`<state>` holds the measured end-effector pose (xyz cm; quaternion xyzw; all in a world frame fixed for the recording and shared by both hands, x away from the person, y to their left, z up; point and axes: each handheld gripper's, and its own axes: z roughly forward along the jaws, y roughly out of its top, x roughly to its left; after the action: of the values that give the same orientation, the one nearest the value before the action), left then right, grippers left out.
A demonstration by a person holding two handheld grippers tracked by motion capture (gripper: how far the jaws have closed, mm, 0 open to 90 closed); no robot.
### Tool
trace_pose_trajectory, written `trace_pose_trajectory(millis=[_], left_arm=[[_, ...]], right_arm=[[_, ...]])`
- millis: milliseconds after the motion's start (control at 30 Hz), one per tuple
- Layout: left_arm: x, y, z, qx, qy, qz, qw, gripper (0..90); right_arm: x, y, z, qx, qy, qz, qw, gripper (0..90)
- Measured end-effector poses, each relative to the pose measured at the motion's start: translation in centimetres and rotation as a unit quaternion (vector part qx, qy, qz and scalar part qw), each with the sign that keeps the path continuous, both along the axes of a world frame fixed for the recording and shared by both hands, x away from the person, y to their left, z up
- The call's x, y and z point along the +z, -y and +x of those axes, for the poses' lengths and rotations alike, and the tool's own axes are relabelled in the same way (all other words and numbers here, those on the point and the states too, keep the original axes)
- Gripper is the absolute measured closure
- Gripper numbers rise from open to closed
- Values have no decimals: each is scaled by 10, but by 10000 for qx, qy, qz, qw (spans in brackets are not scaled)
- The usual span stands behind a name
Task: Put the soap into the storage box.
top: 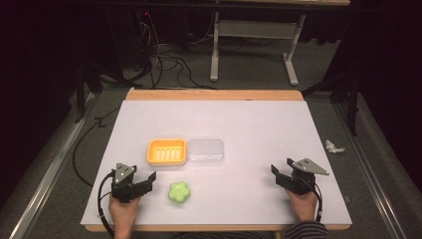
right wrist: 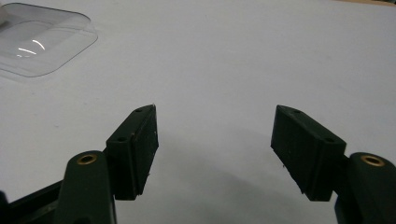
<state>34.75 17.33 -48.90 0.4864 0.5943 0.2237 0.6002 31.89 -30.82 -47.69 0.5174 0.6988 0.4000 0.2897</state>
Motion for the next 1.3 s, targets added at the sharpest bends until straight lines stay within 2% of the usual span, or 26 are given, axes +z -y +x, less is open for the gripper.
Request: trace_pose_trajectory(millis=[100,133,300,367,400,633,667,800,900,1000,1067,1167,1200,1300], left_arm=[[0,1,0,6,-1,53,10000,220],[-1,2,0,-24,-16,143,9999,221],[-2,2,1,-101,-117,134,9998,209],[-1,0,3,-101,-202,-7,9997,195],[0,-1,3,-100,-179,-66,9998,195],[2,-5,5,-102,-263,-327,9991,180],[3,-5,4,-125,-265,-237,9993,175],[4,-3,1,-193,-256,-141,9994,163],[10,-4,-4,-216,-144,-248,9994,157],[14,-4,-6,-181,-74,-262,9995,151],[19,-3,-10,-280,-97,-296,9991,148],[21,0,-14,-374,-111,-207,9990,128],[23,2,-18,-481,-138,-145,9986,115],[26,6,-23,-616,-155,-116,9979,87]], right_arm=[[0,0,0,2,5,-7,10000,324],[0,0,0,-6,-3,1,10000,324],[0,0,0,2,1,-16,10000,323],[0,0,0,-9,6,-22,10000,323],[0,0,0,-9,4,-21,10000,323],[0,0,1,1,2,-10,10000,323],[0,0,1,12,5,-24,10000,323],[0,0,1,12,8,-33,10000,322],[0,0,1,15,6,-37,10000,322],[0,-1,1,25,-7,-51,10000,322],[0,-1,1,8,-20,-41,10000,321],[0,-1,1,6,-18,-38,10000,321],[0,-1,1,7,-18,-40,10000,320],[0,-1,1,24,-10,-60,10000,320]])
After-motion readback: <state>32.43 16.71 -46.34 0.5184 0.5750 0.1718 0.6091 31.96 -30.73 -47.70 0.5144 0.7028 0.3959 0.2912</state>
